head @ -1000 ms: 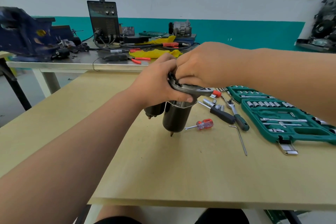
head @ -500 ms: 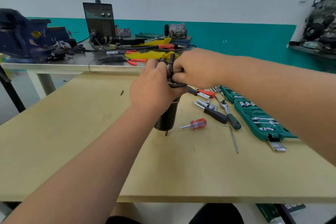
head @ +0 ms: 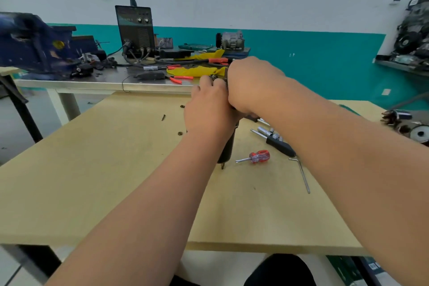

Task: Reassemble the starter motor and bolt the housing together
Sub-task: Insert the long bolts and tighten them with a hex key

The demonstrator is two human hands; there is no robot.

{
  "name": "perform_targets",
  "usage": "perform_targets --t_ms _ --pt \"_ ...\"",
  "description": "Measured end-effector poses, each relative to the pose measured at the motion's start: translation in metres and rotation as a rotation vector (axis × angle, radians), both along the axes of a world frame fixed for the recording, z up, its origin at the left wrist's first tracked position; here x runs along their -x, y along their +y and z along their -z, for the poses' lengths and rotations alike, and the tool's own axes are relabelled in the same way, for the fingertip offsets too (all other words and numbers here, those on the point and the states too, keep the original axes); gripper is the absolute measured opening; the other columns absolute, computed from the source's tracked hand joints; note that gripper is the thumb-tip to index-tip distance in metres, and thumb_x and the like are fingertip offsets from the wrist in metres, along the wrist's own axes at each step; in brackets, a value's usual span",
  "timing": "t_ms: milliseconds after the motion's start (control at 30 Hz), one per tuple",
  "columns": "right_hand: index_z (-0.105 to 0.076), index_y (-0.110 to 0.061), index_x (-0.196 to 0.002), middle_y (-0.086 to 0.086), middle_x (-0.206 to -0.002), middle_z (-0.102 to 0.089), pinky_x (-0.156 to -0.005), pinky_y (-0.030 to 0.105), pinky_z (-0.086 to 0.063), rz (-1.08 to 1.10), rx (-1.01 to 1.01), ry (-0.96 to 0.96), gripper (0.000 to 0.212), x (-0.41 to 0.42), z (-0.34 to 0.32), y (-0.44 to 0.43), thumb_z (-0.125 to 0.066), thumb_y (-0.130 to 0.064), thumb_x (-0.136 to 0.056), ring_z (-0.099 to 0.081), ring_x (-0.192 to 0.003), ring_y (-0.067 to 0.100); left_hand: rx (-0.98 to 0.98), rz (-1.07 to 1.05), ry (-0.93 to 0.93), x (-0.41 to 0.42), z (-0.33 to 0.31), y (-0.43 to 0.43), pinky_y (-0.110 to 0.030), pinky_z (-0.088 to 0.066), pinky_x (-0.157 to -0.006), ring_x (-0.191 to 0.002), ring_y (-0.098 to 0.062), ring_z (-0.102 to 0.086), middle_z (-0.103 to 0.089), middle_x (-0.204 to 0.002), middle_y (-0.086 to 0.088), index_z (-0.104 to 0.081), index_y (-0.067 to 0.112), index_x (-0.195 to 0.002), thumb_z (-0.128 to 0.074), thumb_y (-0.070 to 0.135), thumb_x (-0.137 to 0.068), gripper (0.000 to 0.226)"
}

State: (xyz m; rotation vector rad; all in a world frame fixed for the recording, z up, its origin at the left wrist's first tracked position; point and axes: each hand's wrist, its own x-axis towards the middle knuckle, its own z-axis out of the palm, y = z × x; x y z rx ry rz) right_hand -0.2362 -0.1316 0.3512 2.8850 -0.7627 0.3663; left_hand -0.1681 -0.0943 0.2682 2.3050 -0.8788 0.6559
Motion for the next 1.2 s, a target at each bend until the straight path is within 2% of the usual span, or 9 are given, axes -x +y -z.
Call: perform_targets --t_ms 100,267,467,567,633,733,933,1100,1200 --pt "-0.048 -0.011 -0.086 0.008 -0.069 -0.044 -0.064 0.036 -0.047 0.041 -0.033 0.006 0.012 0.0 -0.001 -0.003 -0.059 -0.007 -0.083 -0.048 -0.065 0.023 -0.034 -0.017 0.012 0.001 -0.001 -0.003 -0.036 -0.034 -0.064 -0.105 -0.027 -0.048 -0.046 -0.113 -0.005 -0.053 0.017 -0.112 -0.071 0.049 -0.072 0.054" --pt "-0.053 -0.01 -0.125 0.01 -0.093 -0.04 -0.067 0.039 -0.039 0.099 -0.091 -0.014 0.038 -0.006 -0.002 0.0 -0.056 -0.011 -0.088 -0.044 -0.089 0.029 -0.03 -0.023 0.054 0.004 -0.004 -0.009 -0.036 -0.034 -0.063 -0.11 -0.029 -0.043 -0.045 -0.117 -0.008 -0.053 0.016 -0.113 -0.07 0.034 -0.075 0.045" --pt "-0.059 -0.007 -0.096 0.006 -0.074 -0.049 -0.057 0.03 -0.042 -0.036 -0.047 0.034 0.008 0.002 0.003 -0.018 -0.055 -0.01 -0.09 -0.051 -0.073 0.021 -0.025 0.017 -0.062 -0.004 0.001 -0.009 -0.034 -0.033 -0.062 -0.095 -0.023 -0.047 -0.042 -0.099 -0.001 -0.054 0.018 -0.101 -0.071 0.052 -0.071 0.049" --pt "-0.058 -0.01 -0.08 0.005 -0.07 -0.052 -0.055 0.028 -0.042 -0.148 -0.028 -0.094 0.015 0.006 -0.003 -0.031 -0.052 -0.015 -0.093 -0.053 -0.067 0.018 -0.022 0.067 -0.101 -0.011 0.001 -0.006 -0.03 -0.033 -0.06 -0.084 -0.015 -0.041 -0.038 -0.093 0.004 -0.047 0.022 -0.089 -0.073 0.065 -0.065 0.056" --pt "-0.062 -0.013 -0.083 0.004 -0.076 -0.059 -0.062 0.031 -0.046 -0.236 -0.059 -0.193 0.018 0.009 -0.008 -0.043 -0.051 -0.022 -0.094 -0.057 -0.072 0.018 -0.033 0.097 -0.107 -0.013 -0.001 -0.005 -0.029 -0.034 -0.058 -0.081 -0.014 -0.04 -0.038 -0.092 0.005 -0.042 0.025 -0.086 -0.074 0.068 -0.061 0.059" --pt "-0.062 -0.023 -0.089 -0.003 -0.088 -0.061 -0.066 0.03 -0.041 -0.359 -0.034 -0.03 0.013 0.011 -0.001 -0.057 -0.052 -0.029 -0.095 -0.053 -0.077 0.012 -0.041 0.164 -0.072 -0.019 -0.001 -0.002 -0.026 -0.037 -0.054 -0.074 -0.012 -0.044 -0.04 -0.094 0.007 -0.043 0.026 -0.085 -0.073 0.07 -0.059 0.059" --pt "-0.065 -0.026 -0.096 -0.017 -0.086 -0.055 -0.065 0.014 -0.032 -0.539 -0.122 -0.071 0.011 0.01 0.015 -0.075 -0.053 -0.027 -0.095 -0.048 -0.079 -0.001 0.014 0.365 0.004 -0.032 -0.001 0.008 -0.024 -0.034 -0.052 -0.067 -0.001 -0.043 -0.036 -0.084 0.012 -0.039 0.03 -0.076 -0.068 0.068 -0.054 0.053" --pt "-0.063 -0.028 -0.096 -0.014 -0.09 -0.054 -0.074 0.028 -0.038 -0.613 0.041 -0.029 0.011 0.0 0.014 -0.074 -0.052 -0.029 -0.095 -0.047 -0.082 0.006 0.015 0.466 0.043 -0.04 -0.003 0.01 -0.029 -0.048 -0.064 -0.076 -0.006 -0.049 -0.043 -0.089 0.011 -0.055 0.02 -0.088 -0.068 0.064 -0.052 0.059" --pt "-0.063 -0.03 -0.099 -0.016 -0.089 -0.053 -0.073 0.027 -0.038 -0.67 0.124 0.044 0.013 -0.002 0.006 -0.074 -0.051 -0.029 -0.095 -0.048 -0.083 0.006 0.01 0.505 0.058 -0.043 -0.004 0.009 -0.028 -0.05 -0.07 -0.083 -0.006 -0.051 -0.047 -0.095 0.009 -0.059 0.023 -0.097 -0.069 0.064 -0.051 0.062"
